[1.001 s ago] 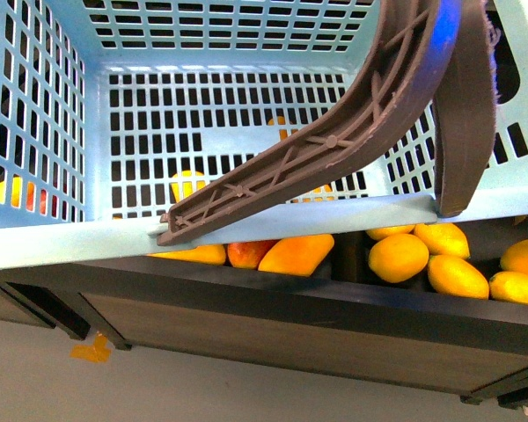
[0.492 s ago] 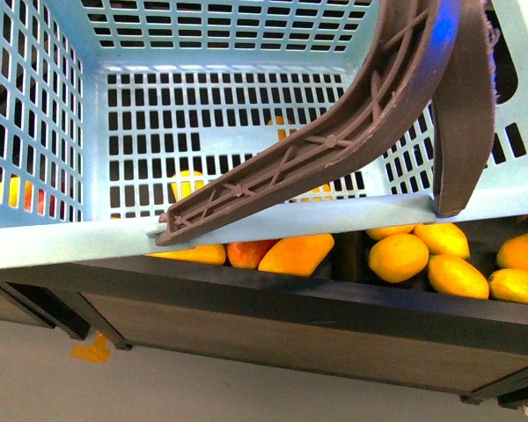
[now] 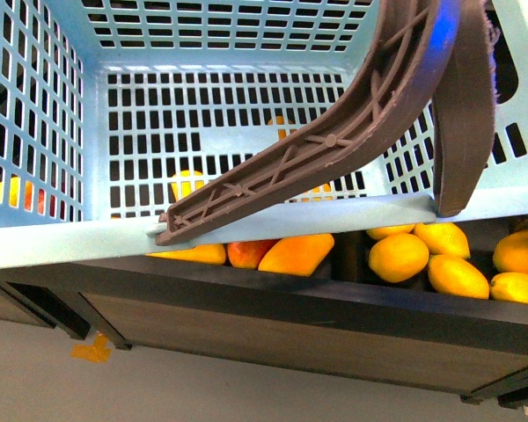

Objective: Pick lemon and mango into basket

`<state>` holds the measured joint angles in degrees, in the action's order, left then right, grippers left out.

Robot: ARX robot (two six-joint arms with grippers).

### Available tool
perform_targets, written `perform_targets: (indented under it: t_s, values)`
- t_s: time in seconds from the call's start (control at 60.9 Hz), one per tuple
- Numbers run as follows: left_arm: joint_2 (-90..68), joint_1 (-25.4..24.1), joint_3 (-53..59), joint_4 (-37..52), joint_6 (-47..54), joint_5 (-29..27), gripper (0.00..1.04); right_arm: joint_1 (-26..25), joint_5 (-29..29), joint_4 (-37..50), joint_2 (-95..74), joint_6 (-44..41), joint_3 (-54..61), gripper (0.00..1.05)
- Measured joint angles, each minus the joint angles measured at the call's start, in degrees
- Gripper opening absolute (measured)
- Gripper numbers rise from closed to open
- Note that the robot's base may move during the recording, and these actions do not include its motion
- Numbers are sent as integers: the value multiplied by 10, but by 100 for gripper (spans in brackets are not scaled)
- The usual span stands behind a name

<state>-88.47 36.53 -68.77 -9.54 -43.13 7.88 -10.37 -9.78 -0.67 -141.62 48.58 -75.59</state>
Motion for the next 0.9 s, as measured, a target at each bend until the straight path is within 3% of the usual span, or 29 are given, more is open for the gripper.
perform_targets:
  t_s: [0.23,0.558,0.771,0.902]
  values:
    - [0,0,0,0,0,0,4,-3,25,61,114,-96,64,64]
    - [0,0,0,0,0,0,4,-1,157,108,376,-251,199,63]
    - [0,0,0,0,0,0,4,10,195,105,532,-256,247,63]
    - [0,0,0,0,0,0,4,51,197,109,628,-232,261,63]
